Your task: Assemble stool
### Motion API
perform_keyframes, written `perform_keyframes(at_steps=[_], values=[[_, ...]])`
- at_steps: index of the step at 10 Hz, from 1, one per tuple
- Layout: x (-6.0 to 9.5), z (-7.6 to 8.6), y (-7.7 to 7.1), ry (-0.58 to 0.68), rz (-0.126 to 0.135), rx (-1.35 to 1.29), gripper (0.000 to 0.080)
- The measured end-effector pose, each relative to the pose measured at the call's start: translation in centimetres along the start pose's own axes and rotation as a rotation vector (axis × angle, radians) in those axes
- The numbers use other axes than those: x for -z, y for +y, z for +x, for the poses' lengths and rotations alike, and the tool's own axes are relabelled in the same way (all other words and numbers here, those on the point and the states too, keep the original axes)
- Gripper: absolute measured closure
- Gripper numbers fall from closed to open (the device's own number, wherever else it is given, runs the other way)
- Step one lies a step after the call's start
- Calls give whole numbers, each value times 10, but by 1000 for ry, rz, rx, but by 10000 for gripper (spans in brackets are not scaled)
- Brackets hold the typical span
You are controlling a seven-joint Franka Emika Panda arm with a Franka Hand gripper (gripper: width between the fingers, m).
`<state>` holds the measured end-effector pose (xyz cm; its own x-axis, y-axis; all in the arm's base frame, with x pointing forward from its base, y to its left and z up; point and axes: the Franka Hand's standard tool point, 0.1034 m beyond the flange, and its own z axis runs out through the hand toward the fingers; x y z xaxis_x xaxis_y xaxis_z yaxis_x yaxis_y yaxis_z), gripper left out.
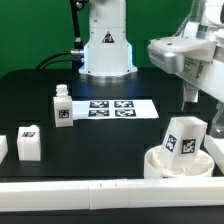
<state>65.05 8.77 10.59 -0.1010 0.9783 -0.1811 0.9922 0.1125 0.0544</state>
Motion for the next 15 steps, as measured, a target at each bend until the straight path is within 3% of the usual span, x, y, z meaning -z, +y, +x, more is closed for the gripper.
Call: perform_keyframes(at_steps=[3,7,9,10,11,12,13,14,15], values=[[11,-4,-4,-3,-1,-7,150],[-10,-15,-15,-7,31,-22,150],[-21,-25,-16,-16,62,-41,150],[-21,-25,-15,-17,60,-65,150],[-22,-26,-16,-17,62,-66,241],[-22,-26,-16,-18,63,-70,387],[-22,-26,-16,-19,63,-147,387],[-23,-26,-16,-21,63,-207,463],[-23,-26,-16,-24,62,-279,463]])
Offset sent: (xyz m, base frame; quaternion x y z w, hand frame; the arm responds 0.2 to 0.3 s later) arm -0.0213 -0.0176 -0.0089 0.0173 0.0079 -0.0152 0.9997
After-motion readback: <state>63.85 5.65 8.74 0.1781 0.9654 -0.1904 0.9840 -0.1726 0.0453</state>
